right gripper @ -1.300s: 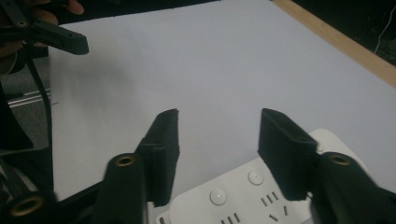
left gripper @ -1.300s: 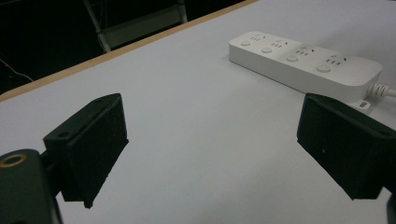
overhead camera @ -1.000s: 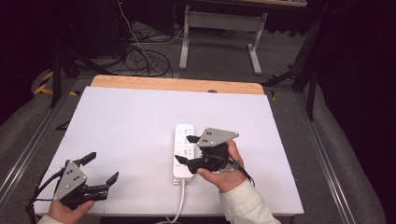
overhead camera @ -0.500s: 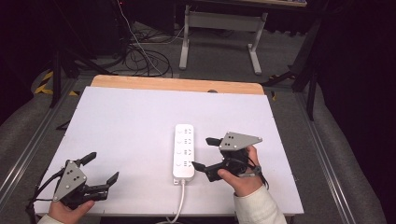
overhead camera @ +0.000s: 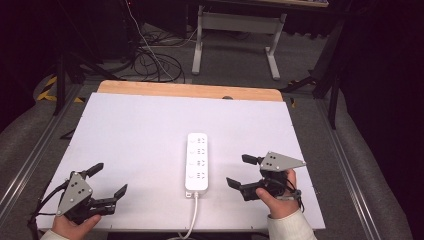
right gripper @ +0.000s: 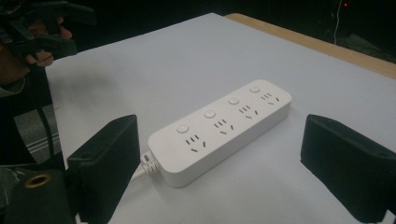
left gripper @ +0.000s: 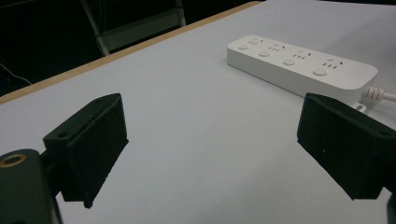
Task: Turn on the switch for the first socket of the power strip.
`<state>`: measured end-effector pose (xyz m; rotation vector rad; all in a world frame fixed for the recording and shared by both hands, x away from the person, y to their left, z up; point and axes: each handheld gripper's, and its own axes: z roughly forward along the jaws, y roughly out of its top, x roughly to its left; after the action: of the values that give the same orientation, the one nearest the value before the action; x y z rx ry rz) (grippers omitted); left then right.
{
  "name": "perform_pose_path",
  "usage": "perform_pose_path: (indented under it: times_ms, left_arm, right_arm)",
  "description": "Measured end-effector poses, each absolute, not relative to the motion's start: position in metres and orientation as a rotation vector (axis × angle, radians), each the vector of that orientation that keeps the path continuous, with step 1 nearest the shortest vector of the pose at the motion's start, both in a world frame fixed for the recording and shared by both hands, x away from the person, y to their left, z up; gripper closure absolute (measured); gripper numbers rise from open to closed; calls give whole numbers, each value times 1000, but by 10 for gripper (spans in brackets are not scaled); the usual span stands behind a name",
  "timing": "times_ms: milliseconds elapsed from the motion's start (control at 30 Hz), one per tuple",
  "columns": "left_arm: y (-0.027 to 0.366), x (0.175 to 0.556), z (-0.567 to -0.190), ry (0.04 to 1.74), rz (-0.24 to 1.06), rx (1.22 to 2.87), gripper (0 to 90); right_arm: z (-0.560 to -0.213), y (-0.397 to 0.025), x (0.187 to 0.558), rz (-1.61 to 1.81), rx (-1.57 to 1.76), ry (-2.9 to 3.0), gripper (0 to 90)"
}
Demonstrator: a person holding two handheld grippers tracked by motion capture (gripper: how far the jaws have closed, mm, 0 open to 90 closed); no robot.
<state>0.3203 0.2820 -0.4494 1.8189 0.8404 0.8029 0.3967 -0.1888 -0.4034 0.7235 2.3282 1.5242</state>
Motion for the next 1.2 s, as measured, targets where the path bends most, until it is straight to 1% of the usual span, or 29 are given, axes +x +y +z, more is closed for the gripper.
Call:
perform_pose_path:
  times_ms: [200,300,367,400,767,1100,1200]
  left_arm:
    - [282,320,-449,840,804,1820,90]
    - [282,320,-449,840,801,1819,90]
    - [282,320,-449,841,795,1817,90]
    - [282,320,-449,842,794,1818,90]
    - [282,320,-450,845,785,1824,90]
    - [287,318,-451,867,784,1830,88]
    - [286,319,-451,861,789,1829,88]
  right_arm:
    - [-414,-201,394,1525,744,2315,123]
    - [-426,-209,392,1513,760,2322,121]
    - [-429,-211,392,1491,744,2334,107]
    - [-436,-214,390,1480,731,2344,79]
    - [-465,-232,390,1496,861,2329,77]
    - [-483,-234,386,1417,897,2368,78]
    - [-481,-233,386,1427,878,2347,79]
